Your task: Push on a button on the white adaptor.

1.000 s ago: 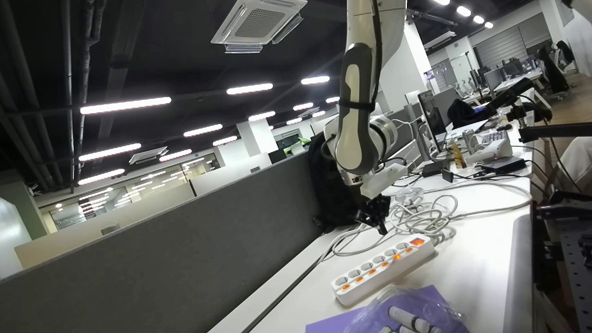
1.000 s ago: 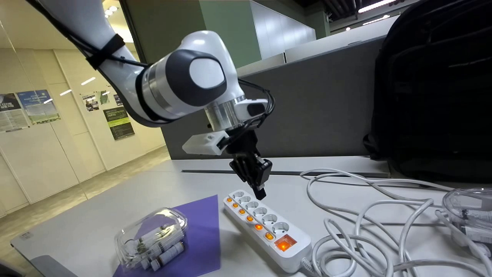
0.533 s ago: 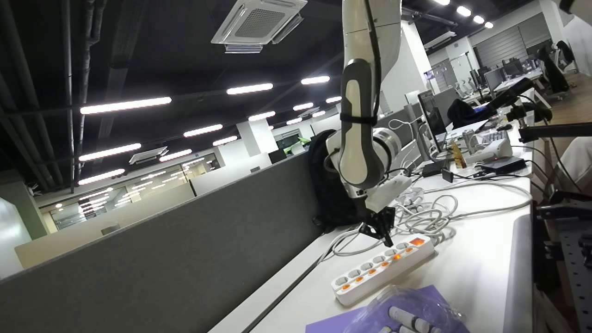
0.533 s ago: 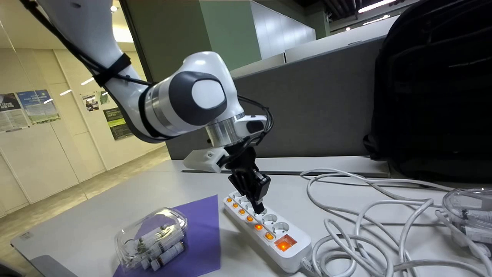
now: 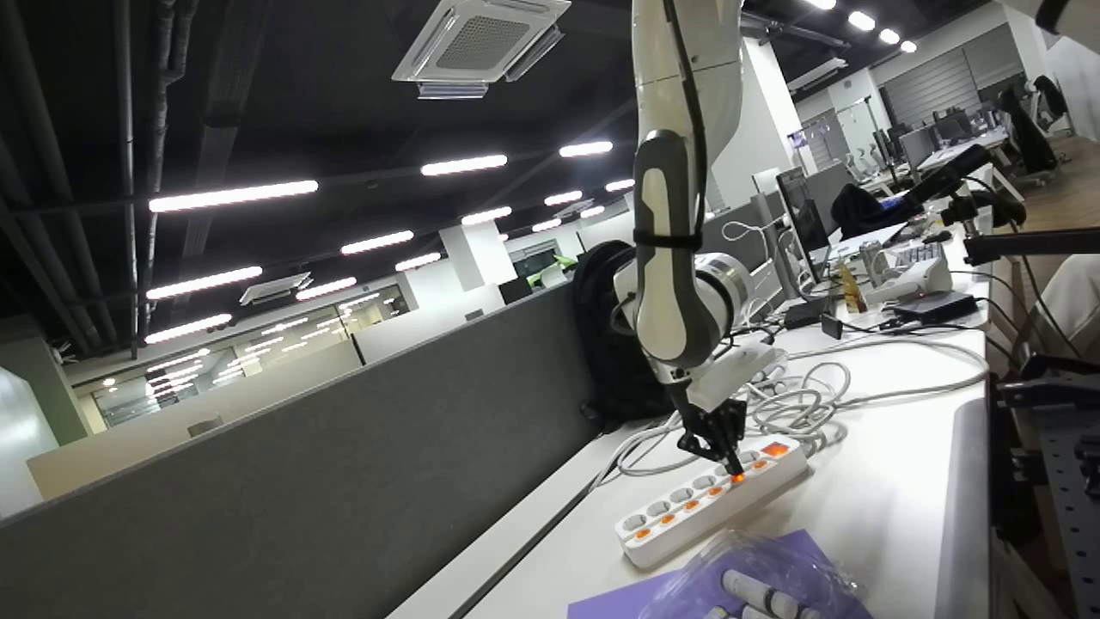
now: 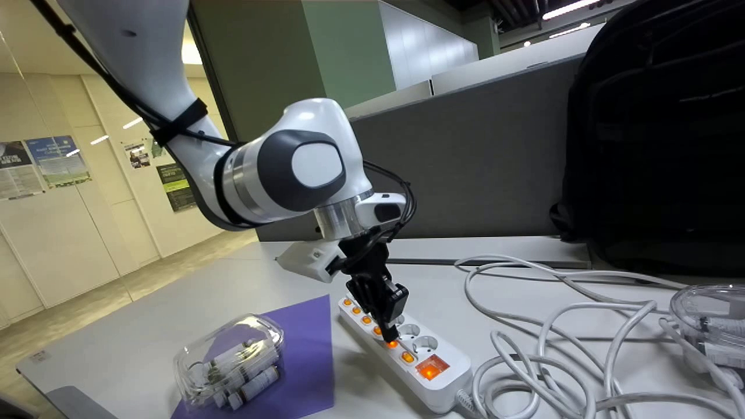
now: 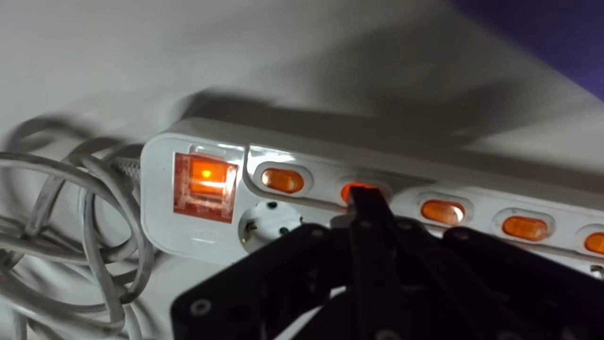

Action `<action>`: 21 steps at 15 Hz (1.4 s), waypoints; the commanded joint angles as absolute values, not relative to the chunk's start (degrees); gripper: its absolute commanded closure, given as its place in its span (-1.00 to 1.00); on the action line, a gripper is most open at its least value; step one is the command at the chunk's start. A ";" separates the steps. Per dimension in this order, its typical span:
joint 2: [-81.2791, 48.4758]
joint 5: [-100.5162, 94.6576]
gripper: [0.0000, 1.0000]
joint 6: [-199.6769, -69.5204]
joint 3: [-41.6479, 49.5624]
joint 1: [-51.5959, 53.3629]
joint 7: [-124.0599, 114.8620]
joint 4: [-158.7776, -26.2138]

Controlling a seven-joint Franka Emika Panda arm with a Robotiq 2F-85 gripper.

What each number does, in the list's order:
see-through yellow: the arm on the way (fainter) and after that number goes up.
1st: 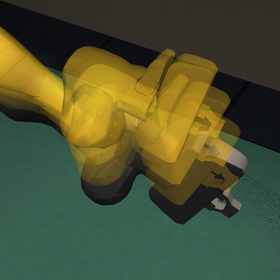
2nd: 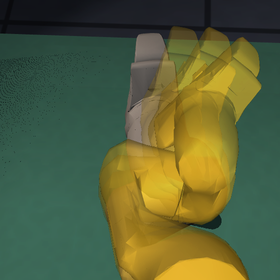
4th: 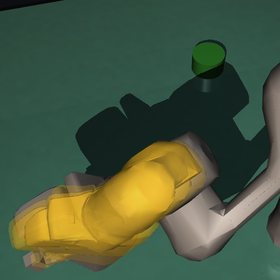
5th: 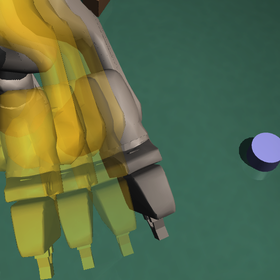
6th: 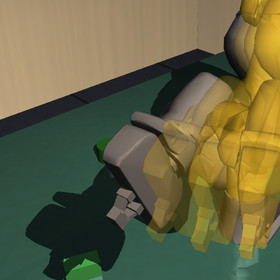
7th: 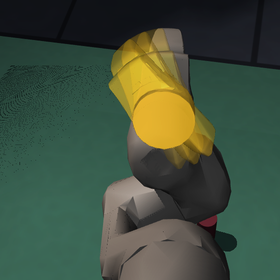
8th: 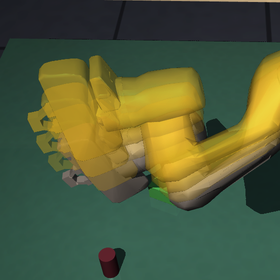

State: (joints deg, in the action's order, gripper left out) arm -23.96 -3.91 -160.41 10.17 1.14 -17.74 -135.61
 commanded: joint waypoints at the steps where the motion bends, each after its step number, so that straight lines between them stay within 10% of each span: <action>1: -24.94 -2.01 1.00 -160.74 10.10 1.45 -17.86 -135.25; 21: -30.98 22.97 1.00 -139.23 -0.43 -14.72 1.31 -125.16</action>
